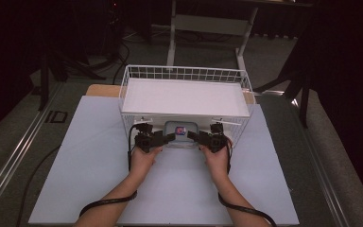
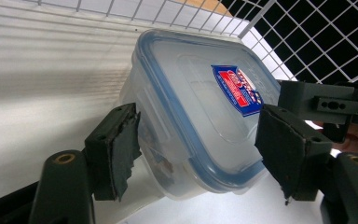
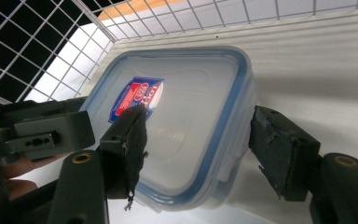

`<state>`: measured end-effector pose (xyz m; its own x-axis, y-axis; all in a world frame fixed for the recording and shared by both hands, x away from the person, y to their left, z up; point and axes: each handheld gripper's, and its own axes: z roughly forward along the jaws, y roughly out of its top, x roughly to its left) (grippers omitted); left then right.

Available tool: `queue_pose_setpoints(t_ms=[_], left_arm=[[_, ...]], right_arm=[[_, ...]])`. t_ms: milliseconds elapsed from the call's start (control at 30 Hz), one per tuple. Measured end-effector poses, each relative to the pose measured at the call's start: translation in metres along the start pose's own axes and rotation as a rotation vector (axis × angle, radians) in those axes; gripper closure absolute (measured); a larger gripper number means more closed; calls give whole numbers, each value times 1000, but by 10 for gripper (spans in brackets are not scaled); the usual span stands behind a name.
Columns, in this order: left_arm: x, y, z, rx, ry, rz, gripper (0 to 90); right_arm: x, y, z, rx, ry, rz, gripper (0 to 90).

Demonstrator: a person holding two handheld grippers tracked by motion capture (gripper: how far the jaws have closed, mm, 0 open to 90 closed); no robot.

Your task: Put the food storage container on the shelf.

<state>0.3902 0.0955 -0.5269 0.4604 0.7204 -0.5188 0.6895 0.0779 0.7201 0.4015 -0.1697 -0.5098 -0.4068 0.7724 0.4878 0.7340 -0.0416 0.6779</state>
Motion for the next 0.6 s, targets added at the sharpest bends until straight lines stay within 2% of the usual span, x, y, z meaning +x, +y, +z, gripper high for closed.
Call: queue_pose_setpoints(t_ms=[100,133,167,233,300,433,533,567,600], left_arm=[[-2,1,-2,9,18,9,313],[-3,1,-3,9,24,19,314],[-3,1,-4,9,24,34,314],[-5,1,-9,-5,41,38,315],[-4,-1,-14,-14,35,46,315],[-3,-5,-23,-1,33,81,312],[-4,-7,-32,-12,14,108,271],[-6,-7,-35,-15,11,110,271],[-8,-8,-39,-18,6,129,267]], right_arm=[[3,0,-1,5,-2,13,364],[-2,-1,1,-50,-11,-79,368],[2,-2,-2,-30,-15,-50,371],[3,-3,-4,-32,-27,-73,377],[2,-4,-7,-44,-25,-103,377],[6,-7,-15,-35,-36,-157,377],[10,-12,-21,-23,-42,-191,377],[10,-13,-23,-16,-43,-192,377],[11,-14,-25,-16,-43,-192,377]])
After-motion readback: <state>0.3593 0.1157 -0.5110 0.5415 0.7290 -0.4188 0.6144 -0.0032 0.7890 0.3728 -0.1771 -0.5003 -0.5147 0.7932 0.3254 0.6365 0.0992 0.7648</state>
